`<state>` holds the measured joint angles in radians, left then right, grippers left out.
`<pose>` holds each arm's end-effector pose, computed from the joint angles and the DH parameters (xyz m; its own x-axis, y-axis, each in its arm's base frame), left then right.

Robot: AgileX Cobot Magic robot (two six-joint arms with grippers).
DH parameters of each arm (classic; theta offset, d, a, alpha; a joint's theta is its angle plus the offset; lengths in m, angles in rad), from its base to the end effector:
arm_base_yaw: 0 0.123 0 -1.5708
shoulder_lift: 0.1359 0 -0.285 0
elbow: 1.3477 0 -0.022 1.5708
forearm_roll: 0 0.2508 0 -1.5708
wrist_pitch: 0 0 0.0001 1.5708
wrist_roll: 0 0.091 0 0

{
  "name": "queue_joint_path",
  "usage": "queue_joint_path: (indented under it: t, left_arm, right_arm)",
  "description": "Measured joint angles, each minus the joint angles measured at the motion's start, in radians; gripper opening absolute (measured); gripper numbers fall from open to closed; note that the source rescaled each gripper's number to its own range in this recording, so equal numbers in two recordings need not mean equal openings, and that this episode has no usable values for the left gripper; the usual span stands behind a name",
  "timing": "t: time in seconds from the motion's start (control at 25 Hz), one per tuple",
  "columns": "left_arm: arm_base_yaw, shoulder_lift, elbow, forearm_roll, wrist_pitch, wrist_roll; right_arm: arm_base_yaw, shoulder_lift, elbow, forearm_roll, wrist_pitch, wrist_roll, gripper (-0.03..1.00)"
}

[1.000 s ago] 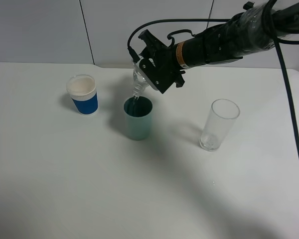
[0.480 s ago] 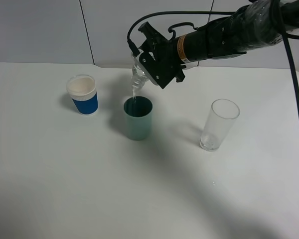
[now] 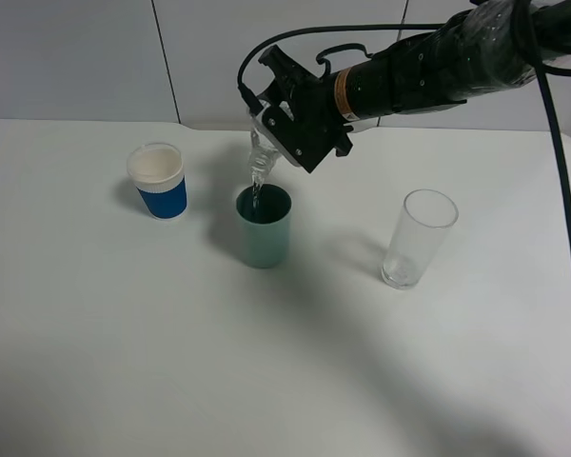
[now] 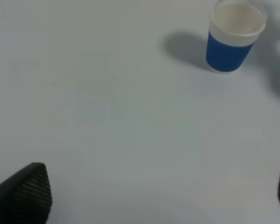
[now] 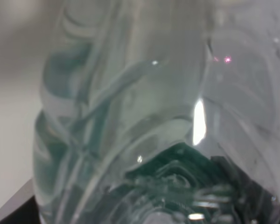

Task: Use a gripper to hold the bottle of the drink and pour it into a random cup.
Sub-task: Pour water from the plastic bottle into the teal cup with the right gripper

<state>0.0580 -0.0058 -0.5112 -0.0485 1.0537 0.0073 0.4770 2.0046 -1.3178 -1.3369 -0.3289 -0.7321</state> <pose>-0.0066 -0.0042 0.2810 -0.4329 -0.0418 -0.9005 -0.0272 0.9991 -0.0333 0.3850 0.2311 0.1966 0.8059 -0.5287 0.2666 -0.0745 -0.5372 -0.8402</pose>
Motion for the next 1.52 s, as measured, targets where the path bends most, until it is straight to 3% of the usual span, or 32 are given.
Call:
queue_joint_path:
  t: [1.52]
  left_arm:
    - [0.0, 0.0, 0.0, 0.001, 0.0, 0.0]
  right_arm:
    - [0.007, -0.001, 0.0, -0.001, 0.022, -0.056, 0.0]
